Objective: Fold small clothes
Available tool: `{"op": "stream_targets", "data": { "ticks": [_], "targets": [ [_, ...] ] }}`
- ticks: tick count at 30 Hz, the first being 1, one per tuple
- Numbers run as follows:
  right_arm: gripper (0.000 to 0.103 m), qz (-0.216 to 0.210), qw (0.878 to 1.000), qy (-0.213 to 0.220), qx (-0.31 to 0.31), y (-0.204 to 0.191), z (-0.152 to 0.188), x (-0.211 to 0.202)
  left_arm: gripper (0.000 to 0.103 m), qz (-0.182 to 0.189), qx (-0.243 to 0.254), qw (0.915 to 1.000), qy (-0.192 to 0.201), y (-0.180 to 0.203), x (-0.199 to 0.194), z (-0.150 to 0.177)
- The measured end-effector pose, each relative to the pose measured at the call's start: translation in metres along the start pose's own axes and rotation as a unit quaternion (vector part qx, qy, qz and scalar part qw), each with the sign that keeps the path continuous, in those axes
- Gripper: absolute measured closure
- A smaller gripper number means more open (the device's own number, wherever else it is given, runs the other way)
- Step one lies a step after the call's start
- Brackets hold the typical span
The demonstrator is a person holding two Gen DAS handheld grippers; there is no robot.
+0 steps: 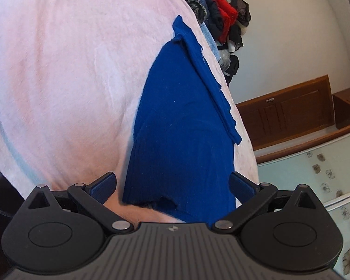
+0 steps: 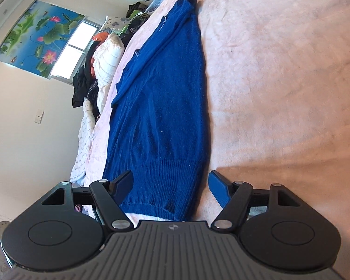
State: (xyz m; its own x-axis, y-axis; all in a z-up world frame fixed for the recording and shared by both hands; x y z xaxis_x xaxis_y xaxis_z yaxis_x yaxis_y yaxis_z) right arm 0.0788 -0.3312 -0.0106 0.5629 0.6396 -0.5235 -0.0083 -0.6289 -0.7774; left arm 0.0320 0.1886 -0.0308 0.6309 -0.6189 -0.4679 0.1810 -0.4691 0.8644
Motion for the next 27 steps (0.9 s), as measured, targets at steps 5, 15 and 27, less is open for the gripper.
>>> {"op": "stream_targets", "data": {
  "ticks": [5,15,27],
  "targets": [
    [0.028,-0.004,1.000,-0.001,0.010,0.003,-0.002,0.002,0.000,0.028,-0.042,0.9987,-0.007,-0.005,0.007,-0.005],
    [0.029,-0.002,1.000,0.005,0.028,0.011,-0.006,-0.005,0.044,-0.018,0.006,0.9990,-0.042,0.011,0.038,-0.009],
    [0.031,-0.044,0.997,-0.050,0.039,0.001,-0.003,0.023,0.060,-0.028,0.019,0.9975,-0.063,0.006,0.036,-0.013]
  ]
}}
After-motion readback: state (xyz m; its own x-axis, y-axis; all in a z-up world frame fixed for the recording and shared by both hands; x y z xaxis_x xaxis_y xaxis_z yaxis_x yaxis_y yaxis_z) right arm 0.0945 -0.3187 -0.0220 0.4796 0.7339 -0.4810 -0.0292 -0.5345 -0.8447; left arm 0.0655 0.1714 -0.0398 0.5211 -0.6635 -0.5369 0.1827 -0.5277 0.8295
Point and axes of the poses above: each gripper's, at about its wrist camera, not at the fingertips, and x roughly the way its jaws point, y to its right, z to its underside, the point moved 3 cm from there along x, roughly the way its jaws point, and after that the axes turned 4 degrees about -x, right-handed, at the moved point
